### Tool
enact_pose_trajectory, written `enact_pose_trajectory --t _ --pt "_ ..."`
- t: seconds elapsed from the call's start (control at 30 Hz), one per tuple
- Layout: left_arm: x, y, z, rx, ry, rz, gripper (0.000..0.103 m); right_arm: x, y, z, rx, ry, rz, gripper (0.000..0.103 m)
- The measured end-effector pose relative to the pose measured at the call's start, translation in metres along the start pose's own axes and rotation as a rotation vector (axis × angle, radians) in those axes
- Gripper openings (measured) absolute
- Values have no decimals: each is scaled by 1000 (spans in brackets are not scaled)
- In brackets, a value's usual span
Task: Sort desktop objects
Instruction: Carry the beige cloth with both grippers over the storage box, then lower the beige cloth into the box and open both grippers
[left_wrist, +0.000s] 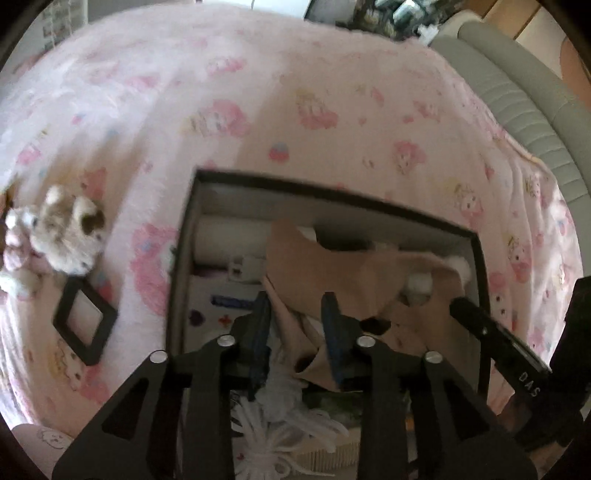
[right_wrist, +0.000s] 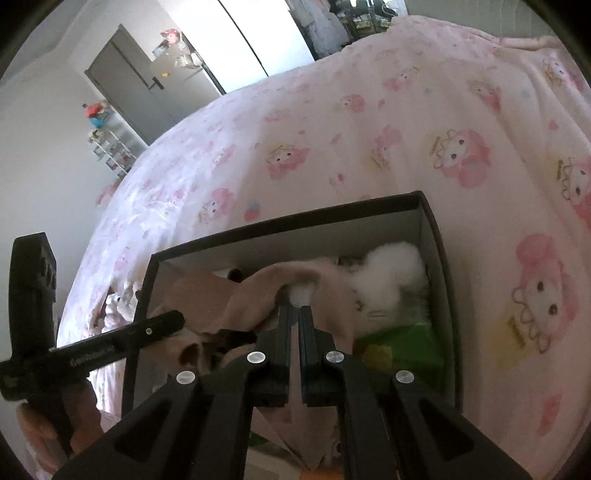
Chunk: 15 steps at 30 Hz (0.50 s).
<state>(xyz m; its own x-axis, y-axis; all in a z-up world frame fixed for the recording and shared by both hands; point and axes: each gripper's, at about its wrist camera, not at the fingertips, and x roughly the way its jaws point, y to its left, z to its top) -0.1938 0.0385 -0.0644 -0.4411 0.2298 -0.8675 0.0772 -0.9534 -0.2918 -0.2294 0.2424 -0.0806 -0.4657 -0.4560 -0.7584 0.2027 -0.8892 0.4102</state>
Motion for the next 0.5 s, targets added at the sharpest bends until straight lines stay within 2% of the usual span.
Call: enact_pose_trajectory --t 0.1,0.13,0.17,0.23,0.27,0.3,0.4,0.5 --pt "-21 -7 -4 24 -116 10 28 -8 0 -8 -5 -23 13 3" --pt "-24 -12 -6 47 -131 -10 28 -5 -2 -3 -8 -33 -5 4" --pt "-23 -16 -8 68 -116 -47 28 -7 -5 -1 -10 -44 -33 4" --pt "-8 -26 -14 98 -26 -143 28 -12 -5 -3 -10 -55 -93 4" --pt "-1 -29 -16 107 7 -154 28 -12 -6 -4 -13 -56 -114 4" --pt "11 -32 -19 125 42 -129 28 -13 -7 -5 -17 -55 -124 4" --pt "31 -33 -22 151 79 -16 28 -13 -10 -8 -21 -41 -124 4" --pt "36 -22 -17 123 72 113 28 -18 -10 -8 -26 -58 -99 4"
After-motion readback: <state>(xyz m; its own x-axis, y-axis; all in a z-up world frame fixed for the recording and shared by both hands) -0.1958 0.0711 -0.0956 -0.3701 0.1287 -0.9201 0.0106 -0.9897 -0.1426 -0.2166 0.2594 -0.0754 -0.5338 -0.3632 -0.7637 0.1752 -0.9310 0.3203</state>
